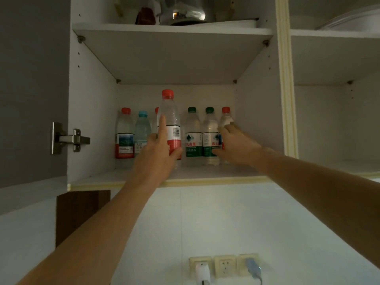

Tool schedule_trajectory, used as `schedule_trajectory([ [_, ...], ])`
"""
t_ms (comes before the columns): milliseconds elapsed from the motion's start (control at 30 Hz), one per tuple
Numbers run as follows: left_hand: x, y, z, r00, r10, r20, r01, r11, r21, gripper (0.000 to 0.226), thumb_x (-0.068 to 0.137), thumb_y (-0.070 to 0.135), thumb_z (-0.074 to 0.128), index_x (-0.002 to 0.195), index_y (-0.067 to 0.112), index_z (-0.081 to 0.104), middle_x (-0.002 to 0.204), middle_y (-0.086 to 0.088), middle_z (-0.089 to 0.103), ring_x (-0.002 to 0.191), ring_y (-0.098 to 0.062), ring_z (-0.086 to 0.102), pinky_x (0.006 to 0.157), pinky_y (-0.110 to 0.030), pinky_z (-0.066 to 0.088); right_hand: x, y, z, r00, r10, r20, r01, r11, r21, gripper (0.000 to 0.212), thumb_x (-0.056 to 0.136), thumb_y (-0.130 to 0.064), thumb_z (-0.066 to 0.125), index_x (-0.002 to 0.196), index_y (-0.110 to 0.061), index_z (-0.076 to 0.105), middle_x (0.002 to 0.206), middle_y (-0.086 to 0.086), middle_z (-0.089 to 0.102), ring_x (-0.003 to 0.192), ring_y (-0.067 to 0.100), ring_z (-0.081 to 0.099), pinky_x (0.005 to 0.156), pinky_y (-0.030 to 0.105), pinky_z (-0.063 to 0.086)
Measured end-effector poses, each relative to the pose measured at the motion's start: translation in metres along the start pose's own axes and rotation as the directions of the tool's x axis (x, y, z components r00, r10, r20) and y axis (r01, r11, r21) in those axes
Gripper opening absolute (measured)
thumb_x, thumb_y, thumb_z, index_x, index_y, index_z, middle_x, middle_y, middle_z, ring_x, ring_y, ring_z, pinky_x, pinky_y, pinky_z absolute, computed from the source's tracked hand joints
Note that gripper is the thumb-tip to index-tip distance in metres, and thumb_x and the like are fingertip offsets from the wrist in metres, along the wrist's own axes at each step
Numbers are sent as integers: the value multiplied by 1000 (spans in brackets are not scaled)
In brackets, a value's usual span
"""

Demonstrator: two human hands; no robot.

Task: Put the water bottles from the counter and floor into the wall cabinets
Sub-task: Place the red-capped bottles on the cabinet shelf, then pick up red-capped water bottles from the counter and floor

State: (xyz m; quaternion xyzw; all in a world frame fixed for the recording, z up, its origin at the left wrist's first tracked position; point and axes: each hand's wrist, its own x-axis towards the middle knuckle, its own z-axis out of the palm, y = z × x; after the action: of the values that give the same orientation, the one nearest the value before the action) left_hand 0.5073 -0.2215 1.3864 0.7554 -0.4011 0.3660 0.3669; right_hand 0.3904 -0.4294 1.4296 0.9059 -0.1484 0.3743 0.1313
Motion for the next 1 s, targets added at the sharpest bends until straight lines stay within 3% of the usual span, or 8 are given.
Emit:
schedule_trajectory([
  [67,-12,7,-9,994,-27,-105,35,997,69,68,99,45,51,154,25,17,125,-13,57,93,-23,64,71,-36,54,-30,-10,-17,998,-18,-62,23,997,69,58,96,-49,55,140,-14,45,140,13,47,129,32,44,104,47,45],
  [133,-29,17,-20,984,-43,-173,60,994,93,49,101,39,49,142,13,40,124,-15,60,102,-28,63,78,-39,54,-65,-18,-35,990,-68,-121,78,994,81,47,99,-47,49,132,-13,52,132,12,53,122,31,47,100,45,45],
  [300,-89,67,-57,975,6,-221,-6,1000,0,28,103,34,47,115,11,57,110,-12,62,98,-27,59,81,-46,55,-167,-35,-73,971,-166,-171,204,950,236,33,103,-36,47,109,-9,65,109,9,62,105,28,54,90,39,47],
  [467,-184,124,-73,987,-136,-86,115,971,-211,30,105,36,43,96,15,62,90,-7,67,80,-22,65,77,-44,58,-279,-58,-76,1000,17,0,-14,807,590,46,104,-39,41,86,-2,63,80,13,67,75,28,63,73,42,53],
  [600,-271,147,-71,956,-294,22,286,907,-309,51,107,32,40,67,13,64,59,2,64,53,-9,60,57,-21,53,-376,-79,-60,969,109,222,-243,578,779,48,103,-38,43,81,-5,68,72,8,70,63,19,65,62,31,52],
  [700,-338,151,-65,901,-386,197,433,818,-379,58,107,33,41,60,5,61,50,-1,56,44,-14,50,49,-21,42,-444,-91,-51,924,124,362,-371,519,770,49,104,-41,42,70,-19,68,61,3,68,48,5,58,50,14,44],
  [833,-437,157,-51,787,-458,413,607,697,-383,58,106,36,44,57,7,57,48,-2,52,42,-12,45,46,-20,38,-533,-100,-41,856,144,497,-503,454,735,53,105,-40,42,61,-20,65,50,-6,59,42,1,52,49,11,39],
  [1000,-566,159,-32,594,-461,659,773,552,-311,51,104,36,48,62,8,58,50,-1,54,44,-10,47,43,-20,38,-642,-116,-20,710,155,686,-685,378,623,50,104,-40,44,67,-15,66,52,2,59,46,9,53,53,35,43],
])
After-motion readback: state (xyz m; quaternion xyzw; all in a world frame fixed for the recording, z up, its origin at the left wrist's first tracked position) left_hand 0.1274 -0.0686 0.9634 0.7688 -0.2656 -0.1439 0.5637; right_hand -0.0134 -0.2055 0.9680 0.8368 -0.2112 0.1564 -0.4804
